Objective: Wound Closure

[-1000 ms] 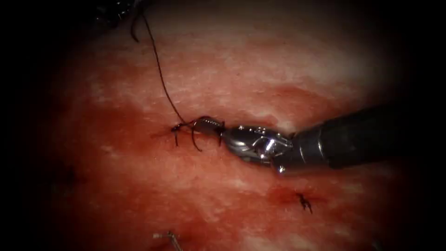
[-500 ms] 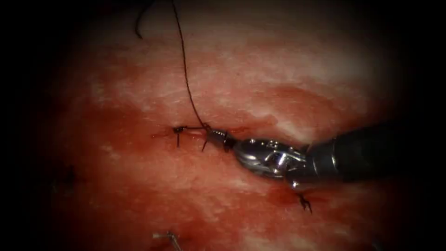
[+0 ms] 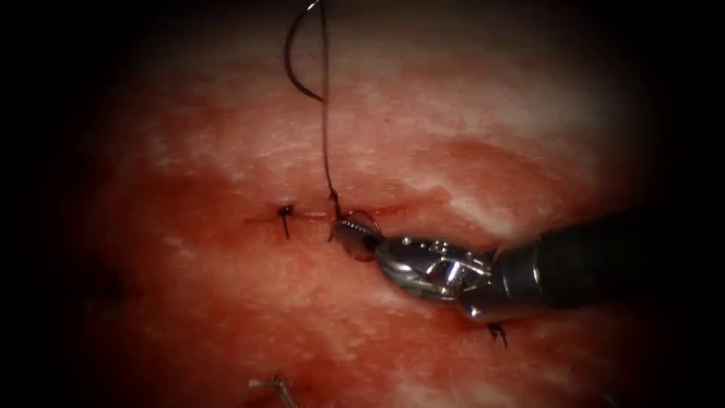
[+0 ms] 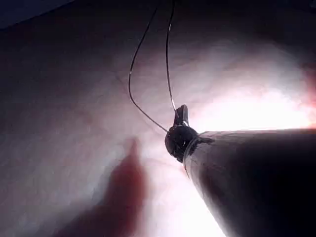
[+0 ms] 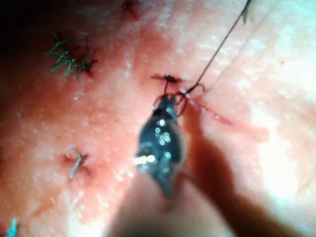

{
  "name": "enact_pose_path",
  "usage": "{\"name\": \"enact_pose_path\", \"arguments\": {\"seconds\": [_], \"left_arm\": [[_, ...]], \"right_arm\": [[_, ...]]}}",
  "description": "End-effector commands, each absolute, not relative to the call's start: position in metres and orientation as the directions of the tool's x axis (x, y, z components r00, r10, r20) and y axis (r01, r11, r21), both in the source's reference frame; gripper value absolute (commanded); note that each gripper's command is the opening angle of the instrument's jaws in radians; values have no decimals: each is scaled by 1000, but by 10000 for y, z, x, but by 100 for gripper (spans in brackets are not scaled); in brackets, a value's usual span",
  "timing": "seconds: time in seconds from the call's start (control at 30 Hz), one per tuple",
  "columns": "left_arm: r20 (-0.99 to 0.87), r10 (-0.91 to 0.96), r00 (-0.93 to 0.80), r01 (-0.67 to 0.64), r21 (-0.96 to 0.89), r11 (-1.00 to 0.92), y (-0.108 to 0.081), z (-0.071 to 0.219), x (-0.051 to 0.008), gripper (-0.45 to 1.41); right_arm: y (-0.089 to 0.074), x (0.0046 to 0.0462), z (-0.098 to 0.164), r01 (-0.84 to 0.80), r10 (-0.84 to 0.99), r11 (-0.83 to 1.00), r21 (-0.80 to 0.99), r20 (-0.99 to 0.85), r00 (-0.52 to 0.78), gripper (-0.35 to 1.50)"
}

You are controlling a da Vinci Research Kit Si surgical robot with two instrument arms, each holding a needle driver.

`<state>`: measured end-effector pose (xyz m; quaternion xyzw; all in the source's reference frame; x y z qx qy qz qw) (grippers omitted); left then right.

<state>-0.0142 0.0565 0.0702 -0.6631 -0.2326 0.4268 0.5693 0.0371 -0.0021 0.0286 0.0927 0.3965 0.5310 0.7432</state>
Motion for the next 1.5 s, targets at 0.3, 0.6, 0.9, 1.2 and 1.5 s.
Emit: {"name": "enact_pose_path", "arguments": {"seconds": [0.3,0.6,0.9,1.2,1.5], "left_arm": [[-384,763,520,-296,-919,-260,599,737,-129,-45],[-428,744,514,-360,-894,-265,616,761,-113,-45],[-463,703,539,-388,-878,-281,657,780,-100,-45],[-508,677,532,-416,-854,-313,672,788,-97,-45],[-530,666,524,-435,-839,-326,676,794,-99,-45]], "right_arm": [[-44,379,280,-713,858,425,558,-498,122,-35],[-66,382,274,-703,860,426,569,-496,119,-35],[-72,383,269,-699,855,434,568,-504,122,-35],[-84,385,265,-689,849,447,570,-513,127,-35],[-112,387,264,-679,841,465,568,-522,139,-35]]}}
